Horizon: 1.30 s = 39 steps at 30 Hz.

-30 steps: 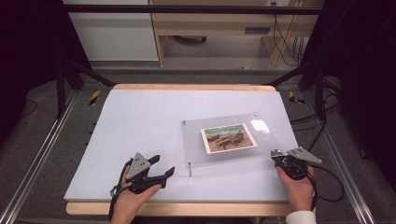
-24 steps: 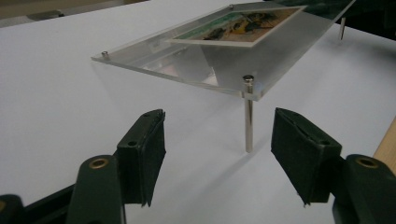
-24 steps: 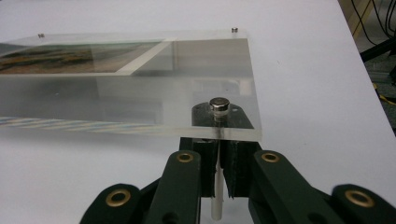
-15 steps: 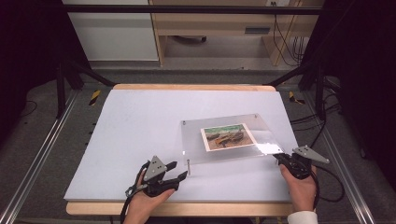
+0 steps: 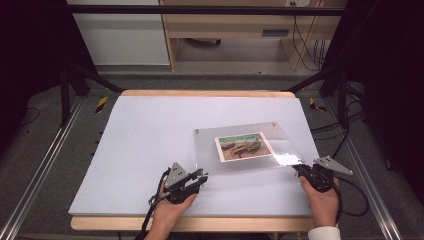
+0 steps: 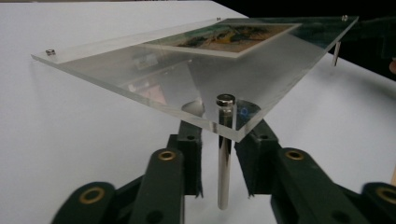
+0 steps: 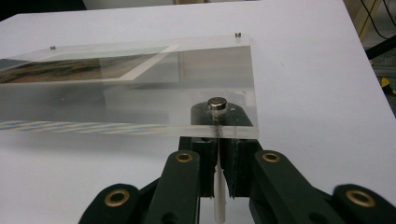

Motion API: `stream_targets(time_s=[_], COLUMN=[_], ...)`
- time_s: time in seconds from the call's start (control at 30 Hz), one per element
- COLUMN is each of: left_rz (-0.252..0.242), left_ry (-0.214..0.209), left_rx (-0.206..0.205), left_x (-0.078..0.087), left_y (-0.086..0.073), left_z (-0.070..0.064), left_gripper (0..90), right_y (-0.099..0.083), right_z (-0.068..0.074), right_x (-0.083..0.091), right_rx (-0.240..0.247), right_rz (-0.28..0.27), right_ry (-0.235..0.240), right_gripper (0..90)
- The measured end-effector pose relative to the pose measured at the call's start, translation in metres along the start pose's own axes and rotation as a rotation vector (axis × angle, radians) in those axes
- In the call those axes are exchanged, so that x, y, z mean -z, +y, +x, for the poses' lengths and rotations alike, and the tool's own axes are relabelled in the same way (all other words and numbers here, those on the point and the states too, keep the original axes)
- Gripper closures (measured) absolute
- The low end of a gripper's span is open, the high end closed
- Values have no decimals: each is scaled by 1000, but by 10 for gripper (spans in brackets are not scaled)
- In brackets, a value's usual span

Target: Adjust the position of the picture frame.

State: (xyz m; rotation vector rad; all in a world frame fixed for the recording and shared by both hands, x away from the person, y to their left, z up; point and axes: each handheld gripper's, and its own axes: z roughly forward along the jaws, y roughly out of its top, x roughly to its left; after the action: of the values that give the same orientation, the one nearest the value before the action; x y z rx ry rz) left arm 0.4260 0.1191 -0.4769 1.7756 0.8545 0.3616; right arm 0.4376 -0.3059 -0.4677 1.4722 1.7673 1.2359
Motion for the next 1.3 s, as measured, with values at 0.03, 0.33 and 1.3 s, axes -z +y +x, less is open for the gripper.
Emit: stream_targets(time_s=[0.03, 0.33, 1.3], left_rz=[-13, -35, -14], left_ry=[-2, -27, -18], left_rx=[17, 46, 64], left_x=[-1, -1, -7], left_y=[-1, 4, 10], left_z=[0, 2, 11], left_gripper=[752, 840, 838], right_y=[0, -1, 3], right_z=[0, -2, 3], right_x=[0, 0, -6], right_rx=[1, -13, 36], right_rz=[0, -25, -30], right_ry=[0, 18, 33], right_gripper=[841, 796, 842])
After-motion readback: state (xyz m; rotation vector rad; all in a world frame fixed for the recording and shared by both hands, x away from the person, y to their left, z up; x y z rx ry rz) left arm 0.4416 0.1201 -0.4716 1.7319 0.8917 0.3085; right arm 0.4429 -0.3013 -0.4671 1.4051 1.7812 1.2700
